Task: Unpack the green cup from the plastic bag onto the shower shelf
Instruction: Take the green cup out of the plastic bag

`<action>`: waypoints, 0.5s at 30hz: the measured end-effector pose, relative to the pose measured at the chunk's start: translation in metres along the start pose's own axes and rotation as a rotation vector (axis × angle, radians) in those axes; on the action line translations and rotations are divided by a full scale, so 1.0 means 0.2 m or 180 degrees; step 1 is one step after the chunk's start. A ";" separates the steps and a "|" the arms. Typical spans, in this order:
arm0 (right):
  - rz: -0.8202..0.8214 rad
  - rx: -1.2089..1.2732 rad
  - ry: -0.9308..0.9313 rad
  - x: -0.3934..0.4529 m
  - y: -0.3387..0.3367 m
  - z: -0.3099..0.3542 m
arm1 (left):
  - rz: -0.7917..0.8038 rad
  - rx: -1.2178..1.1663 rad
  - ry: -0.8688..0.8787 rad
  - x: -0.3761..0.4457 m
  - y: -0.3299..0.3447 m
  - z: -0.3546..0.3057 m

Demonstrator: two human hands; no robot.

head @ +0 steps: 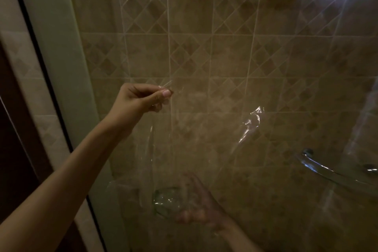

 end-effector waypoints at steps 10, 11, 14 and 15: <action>-0.1121 0.1041 -0.0260 -0.06 -0.12 0.01 | -0.0333 0.1160 -0.0514 -0.20 -0.19 0.16; -0.1220 0.1068 -0.0257 -0.07 -0.14 0.03 | -0.0946 0.1052 -0.0601 -0.31 -0.24 0.22; -0.1372 0.1180 -0.0198 -0.10 -0.18 0.02 | -0.1952 0.0083 -0.1511 -0.74 -0.14 0.56; -0.1404 0.1197 -0.0185 -0.09 -0.18 0.01 | -0.1821 -0.0432 -0.1970 -0.88 0.00 0.68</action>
Point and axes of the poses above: each hand's wrist, its own x-axis towards the middle knuckle, its own y-axis out of the palm, z = x × y, the point moved 6 cm from there along x, towards the middle knuckle, and after that the axes turned 13 degrees about y, right-handed, at the moved point
